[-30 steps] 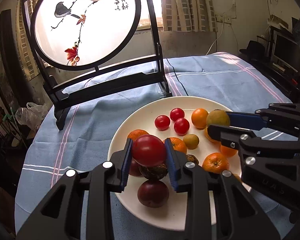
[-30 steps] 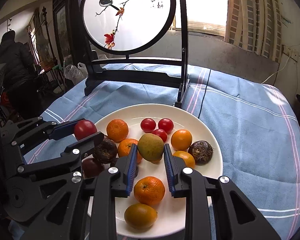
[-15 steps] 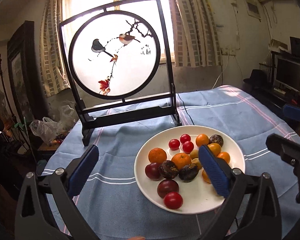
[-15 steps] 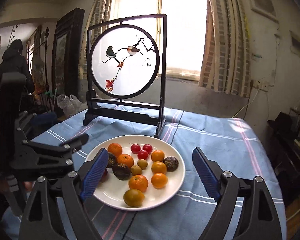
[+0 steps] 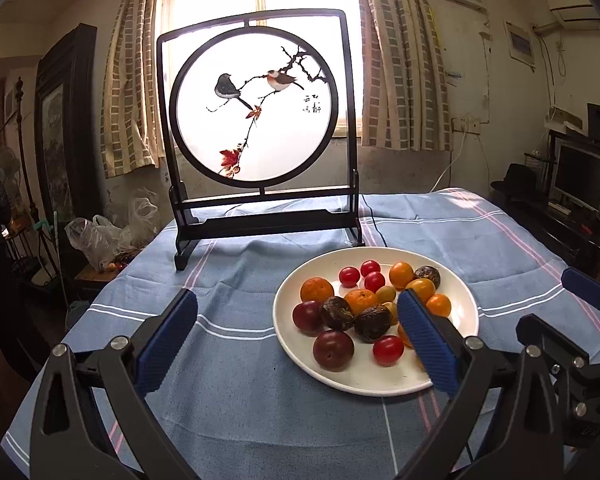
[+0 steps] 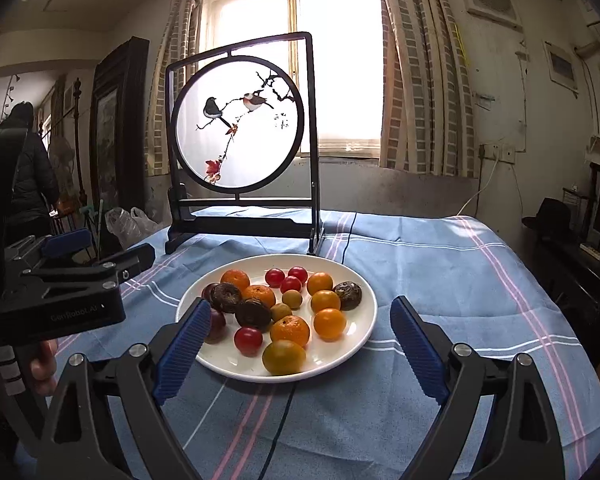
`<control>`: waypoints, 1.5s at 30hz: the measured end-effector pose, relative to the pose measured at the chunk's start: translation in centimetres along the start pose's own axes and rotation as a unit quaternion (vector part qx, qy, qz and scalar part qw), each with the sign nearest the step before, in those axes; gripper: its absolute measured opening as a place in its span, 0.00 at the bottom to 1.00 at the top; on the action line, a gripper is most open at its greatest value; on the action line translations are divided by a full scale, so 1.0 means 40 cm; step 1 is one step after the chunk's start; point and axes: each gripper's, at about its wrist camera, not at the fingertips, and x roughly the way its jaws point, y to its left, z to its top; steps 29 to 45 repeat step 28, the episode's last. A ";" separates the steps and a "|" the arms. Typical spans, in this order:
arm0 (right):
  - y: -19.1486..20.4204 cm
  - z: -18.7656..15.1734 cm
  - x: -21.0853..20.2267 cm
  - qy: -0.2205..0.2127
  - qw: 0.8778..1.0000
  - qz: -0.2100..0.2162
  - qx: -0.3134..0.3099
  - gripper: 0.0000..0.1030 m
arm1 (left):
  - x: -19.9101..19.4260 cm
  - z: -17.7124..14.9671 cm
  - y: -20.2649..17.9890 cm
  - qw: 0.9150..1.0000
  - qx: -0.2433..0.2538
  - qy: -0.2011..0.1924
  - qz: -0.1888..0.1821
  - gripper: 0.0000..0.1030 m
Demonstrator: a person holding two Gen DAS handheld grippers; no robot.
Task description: Organize fruits
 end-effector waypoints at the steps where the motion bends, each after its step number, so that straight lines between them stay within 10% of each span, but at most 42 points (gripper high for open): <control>1: 0.001 -0.004 0.006 0.004 1.000 0.001 0.000 0.89 | 0.003 -0.002 0.000 1.000 0.001 0.001 0.000 0.95; 45: 0.034 -0.052 0.057 0.040 0.999 0.005 -0.034 0.89 | 0.038 -0.042 -0.013 0.999 0.008 0.037 0.001 0.95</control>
